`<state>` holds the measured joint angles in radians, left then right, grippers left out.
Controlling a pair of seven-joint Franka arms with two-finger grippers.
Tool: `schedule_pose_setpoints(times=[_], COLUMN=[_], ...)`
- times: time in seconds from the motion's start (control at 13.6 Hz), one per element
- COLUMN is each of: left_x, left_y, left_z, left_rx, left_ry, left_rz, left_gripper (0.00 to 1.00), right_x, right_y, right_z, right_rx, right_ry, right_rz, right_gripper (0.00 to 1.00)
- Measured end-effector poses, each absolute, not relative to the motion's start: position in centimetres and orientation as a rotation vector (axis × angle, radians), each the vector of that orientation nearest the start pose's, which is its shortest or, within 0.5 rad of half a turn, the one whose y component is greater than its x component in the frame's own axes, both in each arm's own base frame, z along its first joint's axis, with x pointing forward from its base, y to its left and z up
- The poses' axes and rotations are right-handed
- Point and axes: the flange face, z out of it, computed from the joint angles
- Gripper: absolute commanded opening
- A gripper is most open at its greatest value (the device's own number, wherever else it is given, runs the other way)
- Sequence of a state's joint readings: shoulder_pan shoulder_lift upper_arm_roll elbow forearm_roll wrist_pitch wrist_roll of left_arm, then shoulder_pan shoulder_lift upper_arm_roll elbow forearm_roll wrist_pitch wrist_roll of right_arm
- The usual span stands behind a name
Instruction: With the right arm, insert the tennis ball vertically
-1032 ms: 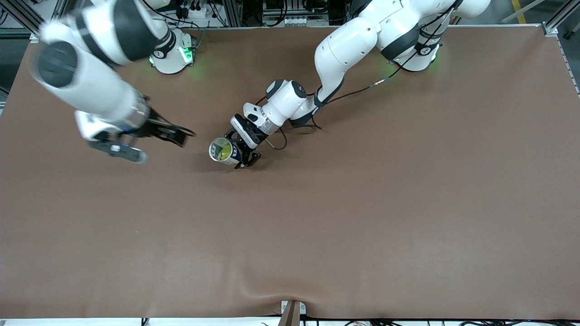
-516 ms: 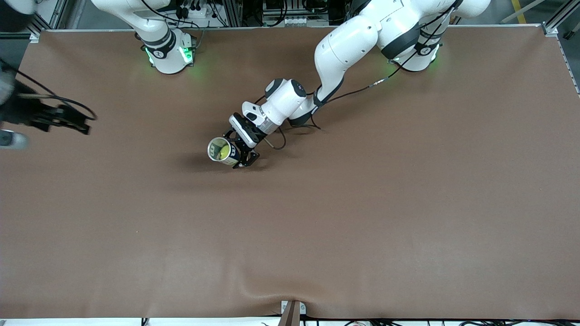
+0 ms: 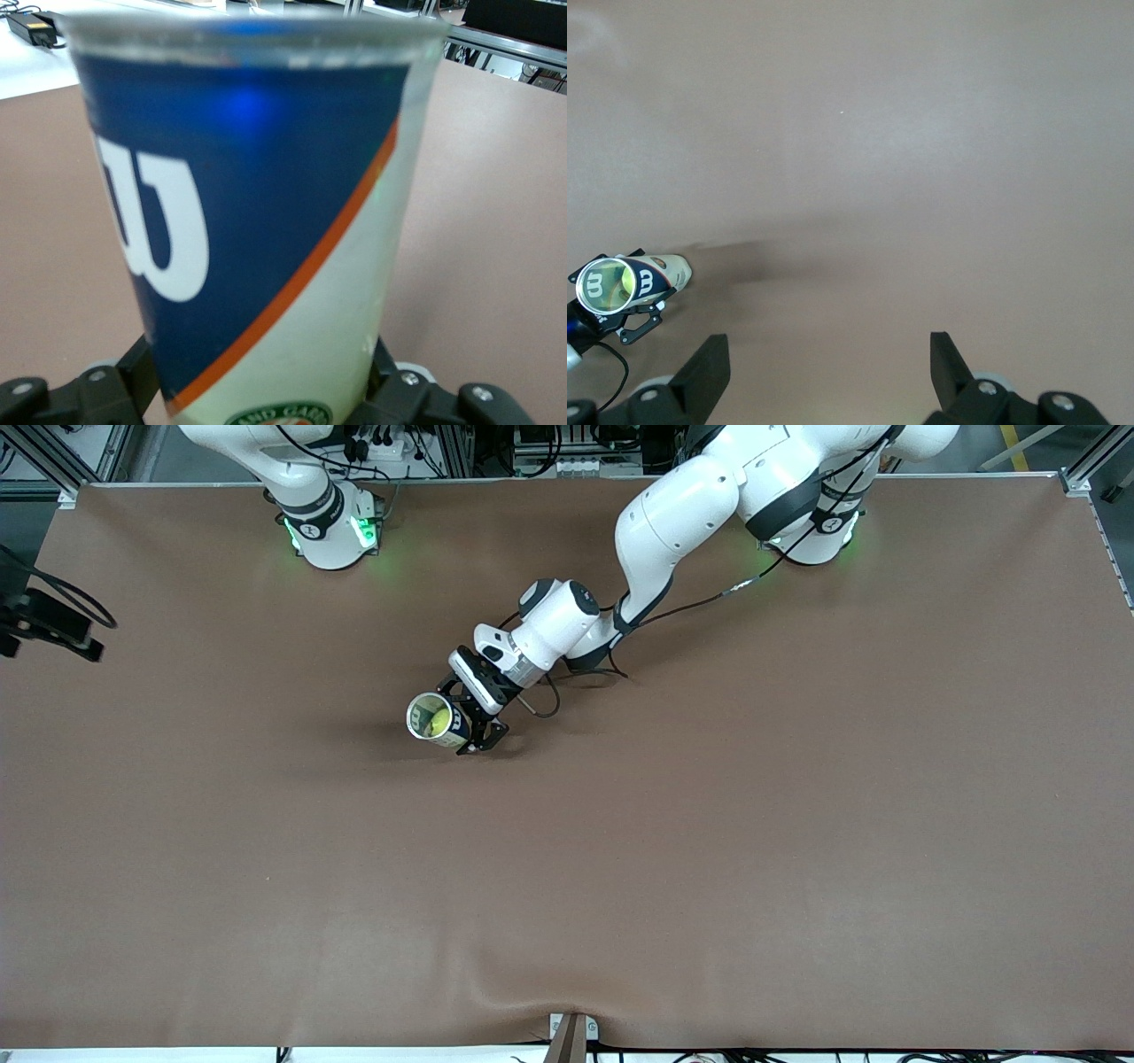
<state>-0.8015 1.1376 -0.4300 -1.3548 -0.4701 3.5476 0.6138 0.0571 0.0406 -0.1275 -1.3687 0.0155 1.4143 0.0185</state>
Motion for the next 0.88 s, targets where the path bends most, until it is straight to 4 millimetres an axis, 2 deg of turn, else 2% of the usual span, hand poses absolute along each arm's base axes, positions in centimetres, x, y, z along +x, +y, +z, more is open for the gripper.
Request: schedule_pose_setpoints(times=[0.15,0.22,0.37,0.59,0.88], left_x=[40.3,40.1,39.8,39.5,39.1], left_y=[-63.0,-63.0,-62.8,-62.6,-62.3], left_z=[16.3,16.0,15.5,14.9,14.3], left_rx=[2.148,2.152,2.16,2.168,2.177], left_ry=[-0.97,-0.976,-0.984,-0.992,-1.002], left_rz=[1.083,1.075,1.063,1.049,1.034], left_gripper=[0.93,0.94,0.94,0.94,0.94], right_x=[54.0,53.6,53.3,54.0,54.2], right_y=[-4.5,-4.4,-3.1,-1.8,-1.8], right_z=[68.6,68.3,66.9,64.4,65.0], right_rx=[-3.125,-3.123,-3.122,-3.13,-3.166], right_ry=[0.144,0.138,0.098,0.057,0.054], right_rz=[0.016,0.06,0.12,0.116,0.068], right_gripper=[1.0,1.0,1.0,1.0,1.0])
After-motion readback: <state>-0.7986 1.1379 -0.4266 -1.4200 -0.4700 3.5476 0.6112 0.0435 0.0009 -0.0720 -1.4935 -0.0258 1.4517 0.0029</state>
